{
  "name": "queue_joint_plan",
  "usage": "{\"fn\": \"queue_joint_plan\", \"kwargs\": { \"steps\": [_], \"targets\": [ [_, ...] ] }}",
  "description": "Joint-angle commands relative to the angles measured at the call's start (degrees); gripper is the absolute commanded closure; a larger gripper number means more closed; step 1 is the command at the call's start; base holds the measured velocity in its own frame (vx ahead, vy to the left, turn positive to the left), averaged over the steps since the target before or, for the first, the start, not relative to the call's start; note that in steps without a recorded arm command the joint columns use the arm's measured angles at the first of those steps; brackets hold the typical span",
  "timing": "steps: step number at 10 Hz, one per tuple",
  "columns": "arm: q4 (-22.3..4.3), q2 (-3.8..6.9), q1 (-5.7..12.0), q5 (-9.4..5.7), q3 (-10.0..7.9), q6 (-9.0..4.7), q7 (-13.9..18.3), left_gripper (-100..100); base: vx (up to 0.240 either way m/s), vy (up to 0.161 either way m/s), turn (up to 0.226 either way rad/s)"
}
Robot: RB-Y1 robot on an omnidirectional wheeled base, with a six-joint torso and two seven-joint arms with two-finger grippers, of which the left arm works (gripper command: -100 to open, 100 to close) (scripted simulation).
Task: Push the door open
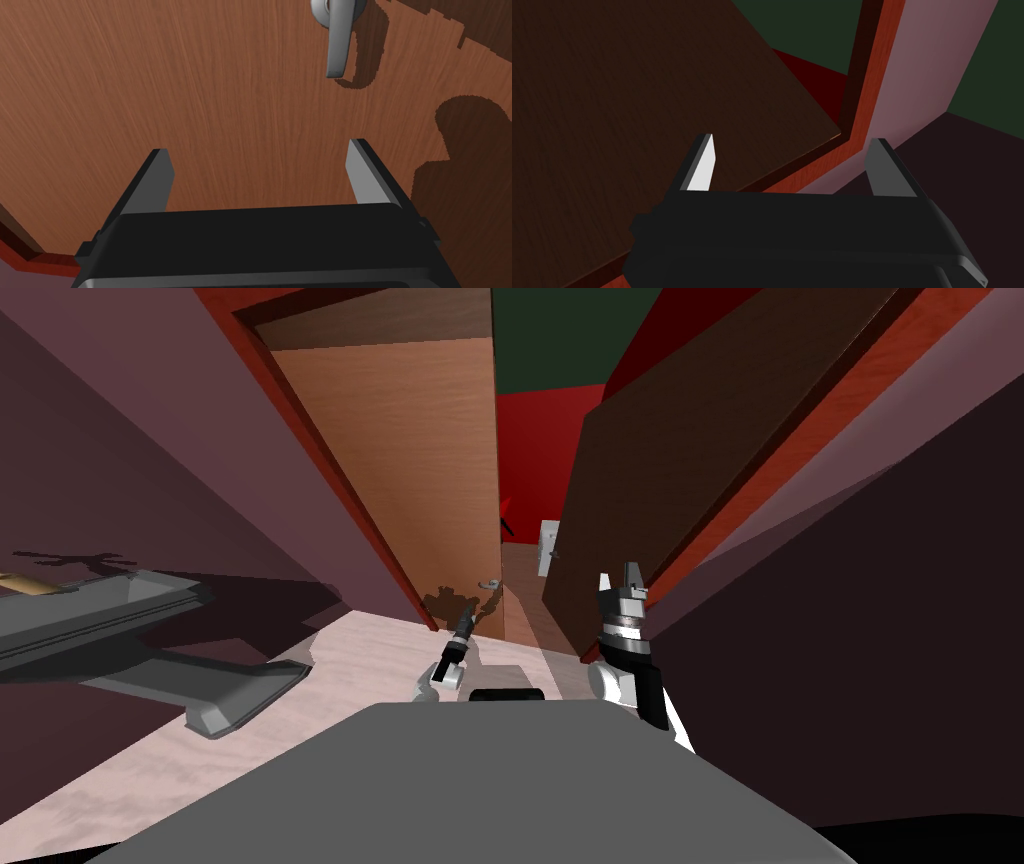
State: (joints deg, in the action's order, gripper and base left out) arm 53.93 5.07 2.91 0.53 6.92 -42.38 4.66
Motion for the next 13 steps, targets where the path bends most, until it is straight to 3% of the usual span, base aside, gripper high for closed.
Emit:
{"fn": "queue_joint_plan", "kwargs": {
  "steps": [1,8,12,13],
  "targets": [
    [-2.1,0.13,0.58,0.22,0.22,-0.44,0.5,-100,0.093,0.010,0.003],
    [-11.9,-0.21,3.97,1.08,0.90,-2.25,1.9,-100,0.096,0.010,0.004],
    [-15.7,-0.42,5.31,1.42,1.17,-2.97,2.5,-100,0.101,0.015,0.003],
    [-15.1,-0.38,5.04,1.38,1.14,-2.83,2.4,-100,0.046,0.006,0.000]
  ]
}}
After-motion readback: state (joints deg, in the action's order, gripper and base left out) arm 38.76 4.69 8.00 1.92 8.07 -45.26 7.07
